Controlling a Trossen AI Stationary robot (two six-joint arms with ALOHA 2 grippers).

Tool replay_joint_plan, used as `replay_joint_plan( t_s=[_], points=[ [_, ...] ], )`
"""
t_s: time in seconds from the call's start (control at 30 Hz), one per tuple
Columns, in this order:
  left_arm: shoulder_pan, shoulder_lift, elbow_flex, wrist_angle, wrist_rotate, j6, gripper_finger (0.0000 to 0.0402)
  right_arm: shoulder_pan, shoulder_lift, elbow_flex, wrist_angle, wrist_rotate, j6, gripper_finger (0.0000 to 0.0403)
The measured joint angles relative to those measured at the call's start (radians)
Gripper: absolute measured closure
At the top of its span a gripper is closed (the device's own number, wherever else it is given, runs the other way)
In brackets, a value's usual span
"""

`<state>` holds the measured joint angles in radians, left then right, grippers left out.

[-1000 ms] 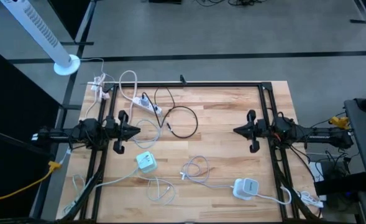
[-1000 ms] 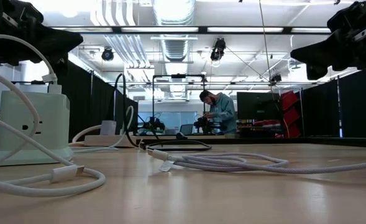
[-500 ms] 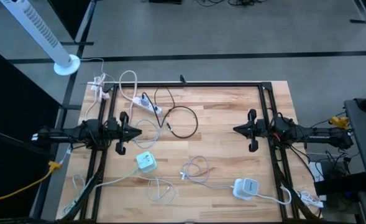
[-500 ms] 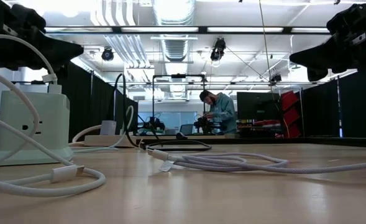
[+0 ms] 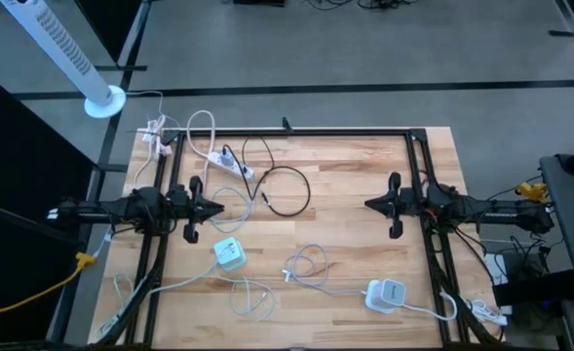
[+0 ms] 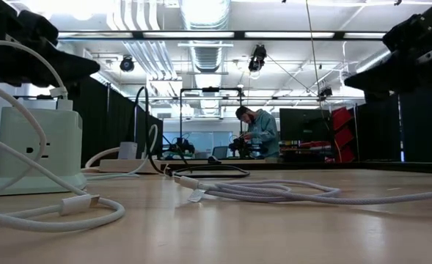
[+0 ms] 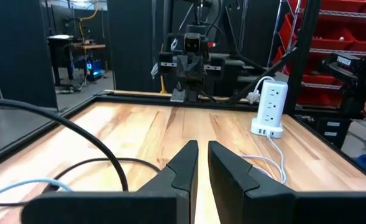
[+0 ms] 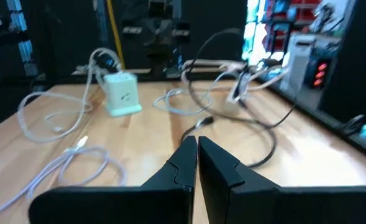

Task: Insert USB
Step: Return to Home Position

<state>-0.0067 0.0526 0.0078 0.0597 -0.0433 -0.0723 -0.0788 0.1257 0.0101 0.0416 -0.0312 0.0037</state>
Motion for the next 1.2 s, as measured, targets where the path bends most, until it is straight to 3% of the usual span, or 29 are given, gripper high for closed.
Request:
replay_joint_plan(
  t_s=[0.33,0.8,1.0,1.2],
  points=[
    [0.000,0.013,0.000,-0.001,0.000,-0.014,0.0376,0.005,0.002,0.000,-0.020,-0.062,0.003,0.0403],
    [-0.001,0.011,0.000,0.041,0.022,-0.041,0.0376,0.005,0.010,0.000,-0.022,-0.047,0.062,0.0403],
    [-0.001,0.009,0.000,0.008,0.063,0.018,0.0376,0.005,0.033,0.000,-0.022,-0.047,0.041,0.0403],
    [-0.001,0.014,0.000,-0.046,0.062,-0.020,0.0376,0.005,0.040,0.000,-0.022,-0.047,0.041,0.0403]
  ],
)
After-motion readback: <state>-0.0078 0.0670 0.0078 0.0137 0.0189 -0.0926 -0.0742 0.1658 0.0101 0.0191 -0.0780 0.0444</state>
